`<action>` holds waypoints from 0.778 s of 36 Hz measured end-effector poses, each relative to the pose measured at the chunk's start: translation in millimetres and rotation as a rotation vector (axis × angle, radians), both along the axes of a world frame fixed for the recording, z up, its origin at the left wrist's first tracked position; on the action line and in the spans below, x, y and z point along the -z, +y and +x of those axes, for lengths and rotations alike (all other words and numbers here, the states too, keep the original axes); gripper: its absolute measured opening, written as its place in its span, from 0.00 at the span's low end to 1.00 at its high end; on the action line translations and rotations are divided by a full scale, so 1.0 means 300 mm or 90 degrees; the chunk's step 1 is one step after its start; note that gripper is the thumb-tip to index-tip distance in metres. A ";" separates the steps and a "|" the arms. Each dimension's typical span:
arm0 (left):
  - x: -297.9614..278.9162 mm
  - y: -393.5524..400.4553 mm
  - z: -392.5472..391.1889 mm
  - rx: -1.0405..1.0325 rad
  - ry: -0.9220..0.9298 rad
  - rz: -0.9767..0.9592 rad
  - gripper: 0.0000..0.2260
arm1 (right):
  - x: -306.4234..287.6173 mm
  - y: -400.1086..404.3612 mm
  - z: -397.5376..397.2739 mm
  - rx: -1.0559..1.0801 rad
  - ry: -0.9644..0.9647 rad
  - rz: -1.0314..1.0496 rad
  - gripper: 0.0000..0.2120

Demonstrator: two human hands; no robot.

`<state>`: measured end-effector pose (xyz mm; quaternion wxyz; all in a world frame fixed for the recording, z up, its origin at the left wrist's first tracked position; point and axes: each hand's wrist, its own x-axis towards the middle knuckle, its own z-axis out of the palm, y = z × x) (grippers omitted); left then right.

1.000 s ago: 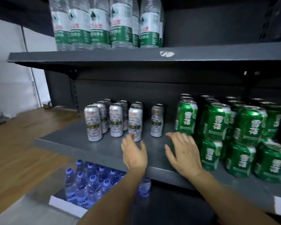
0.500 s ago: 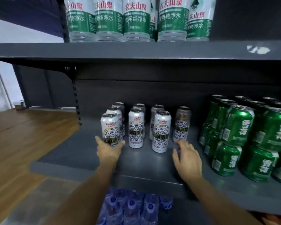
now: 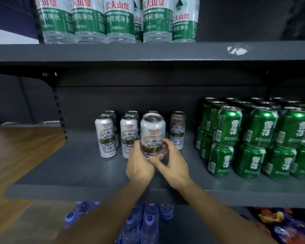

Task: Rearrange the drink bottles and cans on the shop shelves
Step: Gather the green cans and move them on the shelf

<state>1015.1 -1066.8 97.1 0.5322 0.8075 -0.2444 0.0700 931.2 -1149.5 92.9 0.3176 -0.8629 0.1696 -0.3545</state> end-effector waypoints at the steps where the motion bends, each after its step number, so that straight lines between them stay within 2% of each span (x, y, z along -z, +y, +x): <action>1: 0.007 -0.021 -0.020 0.012 -0.003 0.017 0.26 | 0.005 -0.007 -0.006 0.006 0.001 0.034 0.39; 4: 0.036 -0.076 -0.073 0.035 -0.014 0.062 0.23 | 0.019 -0.055 -0.032 0.037 0.004 0.123 0.43; 6: 0.050 -0.111 -0.096 0.066 -0.018 0.090 0.19 | 0.017 -0.090 -0.048 0.087 0.018 0.133 0.33; 8: 0.070 -0.142 -0.092 0.156 -0.006 0.102 0.26 | 0.021 -0.125 -0.057 0.136 0.036 0.126 0.27; 10: 0.082 -0.161 -0.069 0.235 0.008 0.098 0.38 | 0.028 -0.160 -0.061 0.166 0.057 0.123 0.26; 11: 0.085 -0.166 -0.053 0.240 0.009 0.090 0.41 | 0.031 -0.179 -0.059 0.182 0.069 0.121 0.26; 15: 0.076 -0.164 0.020 0.071 -0.038 0.019 0.35 | 0.025 -0.244 -0.030 0.214 0.077 0.128 0.27; 18: 0.059 -0.179 0.078 -0.013 -0.003 -0.035 0.33 | 0.019 -0.273 0.005 0.229 0.100 0.125 0.28; 24: 0.060 -0.261 0.150 0.028 0.076 0.013 0.47 | 0.032 -0.316 0.066 0.221 0.117 0.103 0.27; 28: 0.077 -0.287 0.188 0.032 0.086 0.041 0.41 | 0.041 -0.338 0.097 0.204 0.084 0.098 0.28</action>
